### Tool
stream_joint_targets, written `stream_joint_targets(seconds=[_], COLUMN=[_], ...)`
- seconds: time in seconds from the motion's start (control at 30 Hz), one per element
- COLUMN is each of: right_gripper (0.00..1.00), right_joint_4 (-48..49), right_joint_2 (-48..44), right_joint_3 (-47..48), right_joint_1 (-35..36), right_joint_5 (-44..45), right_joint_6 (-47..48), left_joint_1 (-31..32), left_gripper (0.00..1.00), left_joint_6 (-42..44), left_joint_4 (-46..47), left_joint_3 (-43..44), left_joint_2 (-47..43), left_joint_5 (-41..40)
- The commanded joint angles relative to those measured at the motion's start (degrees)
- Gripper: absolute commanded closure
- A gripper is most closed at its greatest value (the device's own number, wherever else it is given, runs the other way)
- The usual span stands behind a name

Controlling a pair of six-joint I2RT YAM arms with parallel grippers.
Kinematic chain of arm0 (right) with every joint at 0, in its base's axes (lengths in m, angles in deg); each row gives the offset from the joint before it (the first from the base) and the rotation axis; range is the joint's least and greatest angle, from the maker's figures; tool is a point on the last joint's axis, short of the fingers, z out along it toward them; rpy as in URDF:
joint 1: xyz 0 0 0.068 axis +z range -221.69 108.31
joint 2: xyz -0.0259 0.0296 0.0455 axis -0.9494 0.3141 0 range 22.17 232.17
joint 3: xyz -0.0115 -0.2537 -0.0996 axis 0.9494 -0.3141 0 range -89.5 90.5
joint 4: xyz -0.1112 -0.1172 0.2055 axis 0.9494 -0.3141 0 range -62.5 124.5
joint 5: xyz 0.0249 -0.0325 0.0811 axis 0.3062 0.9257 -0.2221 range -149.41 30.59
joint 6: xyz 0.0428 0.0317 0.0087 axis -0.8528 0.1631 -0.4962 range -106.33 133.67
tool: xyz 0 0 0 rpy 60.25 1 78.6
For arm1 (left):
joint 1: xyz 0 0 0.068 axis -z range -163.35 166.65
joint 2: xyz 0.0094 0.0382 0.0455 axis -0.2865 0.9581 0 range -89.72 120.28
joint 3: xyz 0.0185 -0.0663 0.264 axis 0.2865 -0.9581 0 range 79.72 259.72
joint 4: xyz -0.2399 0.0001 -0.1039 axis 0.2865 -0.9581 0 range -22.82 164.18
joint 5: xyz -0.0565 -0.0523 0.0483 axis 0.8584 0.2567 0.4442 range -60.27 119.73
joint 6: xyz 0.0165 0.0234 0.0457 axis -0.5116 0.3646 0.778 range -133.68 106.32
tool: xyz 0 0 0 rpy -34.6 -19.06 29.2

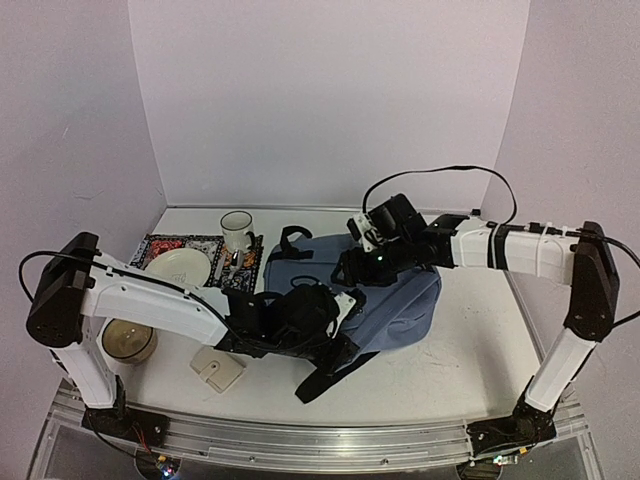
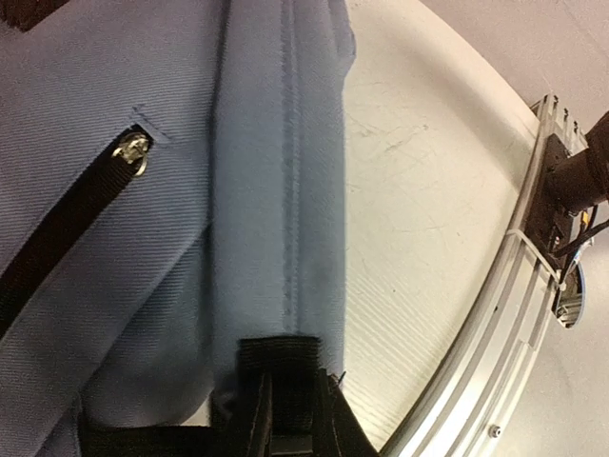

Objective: Pack the student bag
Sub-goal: Turn over the student bag at the center of the board.

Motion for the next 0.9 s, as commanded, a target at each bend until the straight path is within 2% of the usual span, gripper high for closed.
stream_joint_targets(seconds=[0.0,0.13,0.27,0.47,0.7,0.87], right_gripper=[0.41,0.42,0.43,0.43,0.44,0.44], right_joint_4=[-3.4,-3.9,-3.6,2.0,9.2,11.9], right_joint_2=[-3.0,-8.0,-14.8,-21.5,-22.0,-21.5], right_joint_3=[-4.7,-10.7,-17.4,-27.6,-33.4,-34.9], right_joint_1=[0.4,1.3,1.4,1.4,1.4,1.5], right_joint_5=[-0.4,1.9,5.1,8.9,11.1,11.3], right_joint_6=[-0.9,-2.1,-4.0,-8.3,-11.7,-12.8], left_joint_1=[0.0,0.0,-0.2,-3.1,-6.8,-8.6], left_gripper=[0.84,0.84,0.79,0.64,0.57,0.55], left_joint_6=[-1.5,-2.2,-3.6,-5.7,-4.3,-3.7], left_joint_4=[2.4,2.4,2.3,-0.8,-5.5,-7.4], left_joint_3=[-1.2,-0.7,0.2,4.0,10.5,14.0], left_joint_2=[-0.8,-2.8,-5.1,-2.9,2.4,5.9], left_joint_5=[-0.8,-3.6,-8.1,-11.8,-10.3,-5.1])
